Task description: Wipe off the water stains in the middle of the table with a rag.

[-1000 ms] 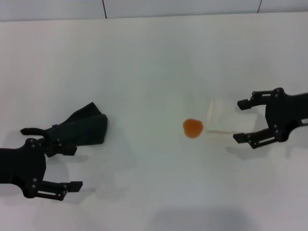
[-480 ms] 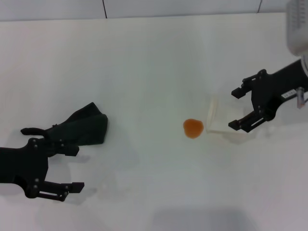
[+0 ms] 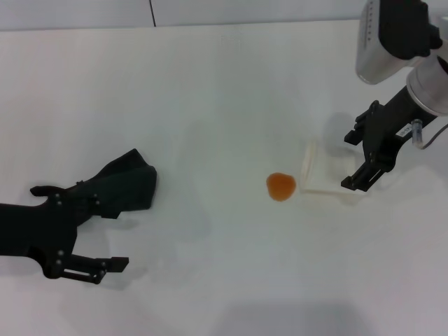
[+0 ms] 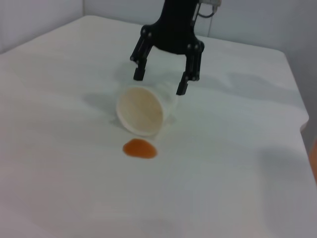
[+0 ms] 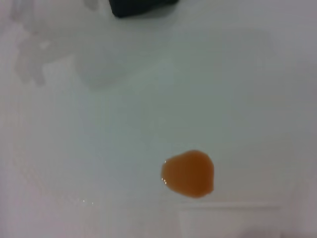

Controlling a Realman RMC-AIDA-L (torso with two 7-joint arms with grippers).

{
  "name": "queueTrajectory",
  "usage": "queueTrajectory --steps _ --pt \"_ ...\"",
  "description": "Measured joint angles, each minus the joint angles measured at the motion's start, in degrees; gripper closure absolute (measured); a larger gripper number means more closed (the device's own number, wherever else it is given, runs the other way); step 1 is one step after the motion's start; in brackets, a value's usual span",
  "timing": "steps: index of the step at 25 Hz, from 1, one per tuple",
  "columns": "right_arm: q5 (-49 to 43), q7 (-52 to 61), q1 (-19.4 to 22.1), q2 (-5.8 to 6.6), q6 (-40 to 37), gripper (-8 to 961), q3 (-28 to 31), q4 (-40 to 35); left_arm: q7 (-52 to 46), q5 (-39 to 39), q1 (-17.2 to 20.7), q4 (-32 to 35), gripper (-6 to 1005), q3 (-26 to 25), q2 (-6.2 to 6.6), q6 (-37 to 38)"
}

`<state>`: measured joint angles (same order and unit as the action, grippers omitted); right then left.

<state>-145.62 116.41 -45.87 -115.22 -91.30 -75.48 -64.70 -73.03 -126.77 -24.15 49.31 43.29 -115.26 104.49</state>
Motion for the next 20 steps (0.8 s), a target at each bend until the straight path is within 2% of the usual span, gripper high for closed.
queueTrajectory --steps 5,14,20 --pt "-1.6 1.8 -2.1 -0.11 0.8 106 -1.7 2.6 0.0 -0.2 -0.6 0.0 124 0.3 -0.45 0.0" --pt "-2.9 4.2 -4.3 -0.45 7.3 118 -9.2 7.5 0.0 -3.3 -1.2 0.0 125 0.4 -1.3 -0.2" --pt "-2.0 4.2 -5.2 -0.86 10.7 126 -12.3 10.5 0.0 -3.5 -1.3 -0.1 125 0.4 -1.37 -0.5"
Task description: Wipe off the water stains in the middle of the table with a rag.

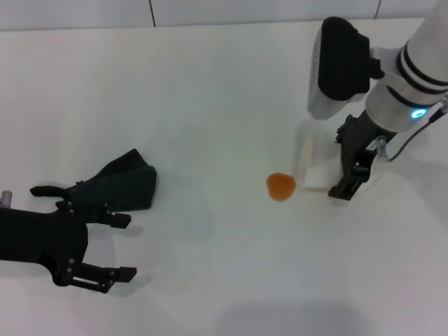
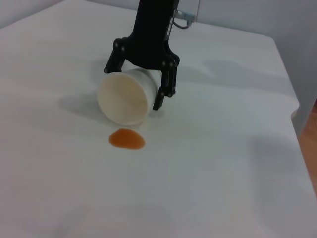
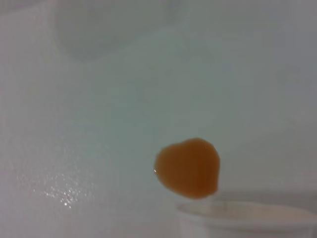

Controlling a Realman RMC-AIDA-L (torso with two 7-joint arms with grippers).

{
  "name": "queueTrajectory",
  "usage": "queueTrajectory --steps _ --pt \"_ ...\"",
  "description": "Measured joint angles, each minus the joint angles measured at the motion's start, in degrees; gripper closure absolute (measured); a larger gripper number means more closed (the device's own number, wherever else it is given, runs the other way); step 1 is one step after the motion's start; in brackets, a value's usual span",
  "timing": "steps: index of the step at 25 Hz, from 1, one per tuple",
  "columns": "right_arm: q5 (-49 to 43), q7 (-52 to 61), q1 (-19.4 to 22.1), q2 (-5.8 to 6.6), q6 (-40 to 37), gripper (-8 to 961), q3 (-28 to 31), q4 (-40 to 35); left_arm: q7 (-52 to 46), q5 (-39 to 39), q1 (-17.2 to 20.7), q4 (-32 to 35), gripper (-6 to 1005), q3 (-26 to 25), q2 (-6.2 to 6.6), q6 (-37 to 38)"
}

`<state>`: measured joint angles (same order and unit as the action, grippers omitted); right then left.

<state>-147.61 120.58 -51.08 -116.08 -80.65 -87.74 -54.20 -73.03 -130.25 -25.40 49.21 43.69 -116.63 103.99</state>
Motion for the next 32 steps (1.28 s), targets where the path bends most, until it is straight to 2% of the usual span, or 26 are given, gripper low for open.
queueTrajectory --steps 7,15,20,25,27,29,32 --pt "1.5 0.0 0.7 -0.03 2.4 136 -1.4 0.7 0.0 -0.1 0.1 -0.1 124 0.0 0.0 -0.1" --pt "1.8 -0.3 1.6 0.1 1.5 146 -1.5 -0.2 -0.3 -0.2 0.3 0.1 124 0.0 0.01 0.3" --pt "2.4 -0.5 4.3 0.56 0.6 153 -0.3 -5.3 -0.2 -0.2 0.4 0.1 125 0.0 0.11 0.3" --pt "8.4 -5.9 10.3 0.64 -2.6 191 8.5 -13.3 -0.1 -0.2 0.4 0.0 125 0.0 0.22 0.3" --pt "15.8 -11.6 14.4 0.69 -2.6 214 13.6 -14.8 0.0 -0.2 0.4 0.0 125 0.0 0.32 0.3" --pt "23.3 -17.6 18.5 0.71 -1.5 261 16.7 -14.3 0.0 -0.2 0.4 0.0 125 0.0 0.35 0.3" --pt "31.3 -25.1 22.3 0.72 0.7 285 17.9 -10.3 0.0 -0.2 0.4 0.0 124 0.0 0.36 0.3"
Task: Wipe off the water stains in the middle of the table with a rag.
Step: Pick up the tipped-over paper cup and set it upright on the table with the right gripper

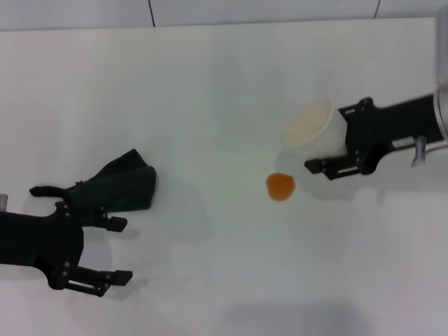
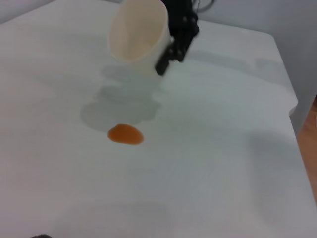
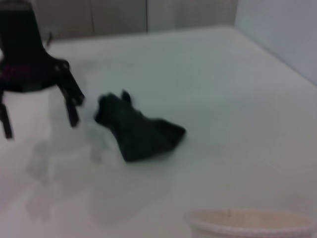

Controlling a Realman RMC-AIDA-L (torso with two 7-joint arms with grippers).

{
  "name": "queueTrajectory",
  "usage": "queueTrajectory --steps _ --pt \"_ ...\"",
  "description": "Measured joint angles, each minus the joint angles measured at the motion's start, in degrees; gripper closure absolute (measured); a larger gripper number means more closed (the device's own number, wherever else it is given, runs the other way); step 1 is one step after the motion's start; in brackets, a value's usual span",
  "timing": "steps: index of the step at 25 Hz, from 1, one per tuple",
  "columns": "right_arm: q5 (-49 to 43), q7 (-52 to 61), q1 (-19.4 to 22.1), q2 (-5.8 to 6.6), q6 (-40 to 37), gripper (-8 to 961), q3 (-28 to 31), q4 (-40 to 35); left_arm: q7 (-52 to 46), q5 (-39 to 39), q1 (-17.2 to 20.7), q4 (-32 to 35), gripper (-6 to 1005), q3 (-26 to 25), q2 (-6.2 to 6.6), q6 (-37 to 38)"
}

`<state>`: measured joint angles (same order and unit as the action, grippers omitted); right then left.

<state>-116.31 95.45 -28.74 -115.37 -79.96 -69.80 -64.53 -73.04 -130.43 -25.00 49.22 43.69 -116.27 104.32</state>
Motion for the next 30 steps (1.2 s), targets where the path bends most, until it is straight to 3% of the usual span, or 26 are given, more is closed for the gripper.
queueTrajectory --steps 5,12,16,24,30 --pt "13.7 -13.3 2.8 -0.13 4.6 321 0.1 12.7 0.0 0.0 -0.2 0.0 124 0.0 0.07 0.0" --pt "37.9 -36.8 3.2 -0.3 6.3 363 0.0 33.0 0.0 -0.1 -0.4 0.0 125 0.6 -0.01 0.0" --pt "47.1 -49.2 2.6 -0.52 5.4 383 -0.5 42.2 0.0 -0.2 -0.4 -0.2 125 0.6 -0.1 -0.1" --pt "51.2 -58.3 0.5 -0.81 5.8 437 -0.8 52.4 0.3 -0.2 -0.4 0.0 124 0.7 -0.32 -0.2" --pt "52.6 -62.3 0.0 -0.82 7.3 474 -0.8 55.3 0.4 -0.2 -0.4 0.1 124 0.7 -0.36 -0.3"
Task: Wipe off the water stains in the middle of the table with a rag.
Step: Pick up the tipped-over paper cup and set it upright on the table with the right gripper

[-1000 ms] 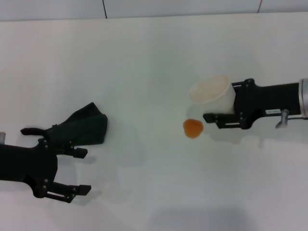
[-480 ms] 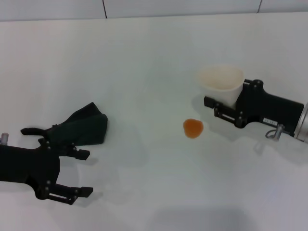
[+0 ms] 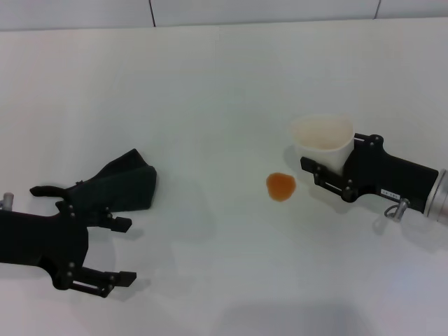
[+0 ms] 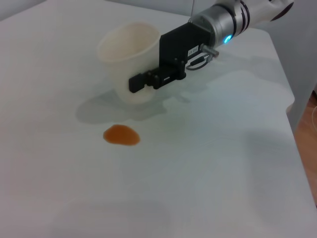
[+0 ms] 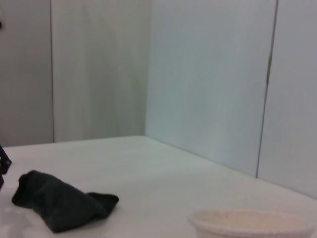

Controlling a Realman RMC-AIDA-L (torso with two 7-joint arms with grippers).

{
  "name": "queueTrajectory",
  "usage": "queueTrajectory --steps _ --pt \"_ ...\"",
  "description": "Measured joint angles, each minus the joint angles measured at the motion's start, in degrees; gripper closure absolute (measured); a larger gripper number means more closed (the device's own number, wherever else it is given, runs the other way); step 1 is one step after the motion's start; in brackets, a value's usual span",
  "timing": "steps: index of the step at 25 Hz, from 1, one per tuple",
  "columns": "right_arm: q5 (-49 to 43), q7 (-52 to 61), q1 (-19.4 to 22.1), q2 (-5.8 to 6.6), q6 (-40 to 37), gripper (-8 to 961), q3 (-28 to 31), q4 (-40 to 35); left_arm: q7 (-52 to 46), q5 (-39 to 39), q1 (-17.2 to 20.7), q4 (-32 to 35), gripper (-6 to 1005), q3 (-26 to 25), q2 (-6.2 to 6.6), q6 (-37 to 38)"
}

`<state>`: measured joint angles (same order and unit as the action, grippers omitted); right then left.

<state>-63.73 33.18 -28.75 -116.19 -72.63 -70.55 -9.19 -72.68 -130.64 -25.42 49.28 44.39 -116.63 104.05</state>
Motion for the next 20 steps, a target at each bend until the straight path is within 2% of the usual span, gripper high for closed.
queueTrajectory --steps 3,8,19,20 --pt "0.1 -0.1 -0.3 0.0 1.2 464 0.1 0.9 0.0 -0.1 0.0 0.0 124 0.0 -0.05 0.0" --pt "0.1 -0.2 -0.4 0.0 2.7 395 0.1 1.5 0.0 -0.1 0.1 0.0 124 0.0 -0.19 0.0" --pt "0.2 0.3 0.6 0.01 4.3 386 0.3 1.8 -0.2 -0.6 0.0 0.0 125 0.0 -0.8 0.0" --pt "0.2 0.3 0.7 0.0 4.4 356 0.2 1.8 -0.2 -0.6 0.0 0.0 125 0.0 -0.81 -0.1"
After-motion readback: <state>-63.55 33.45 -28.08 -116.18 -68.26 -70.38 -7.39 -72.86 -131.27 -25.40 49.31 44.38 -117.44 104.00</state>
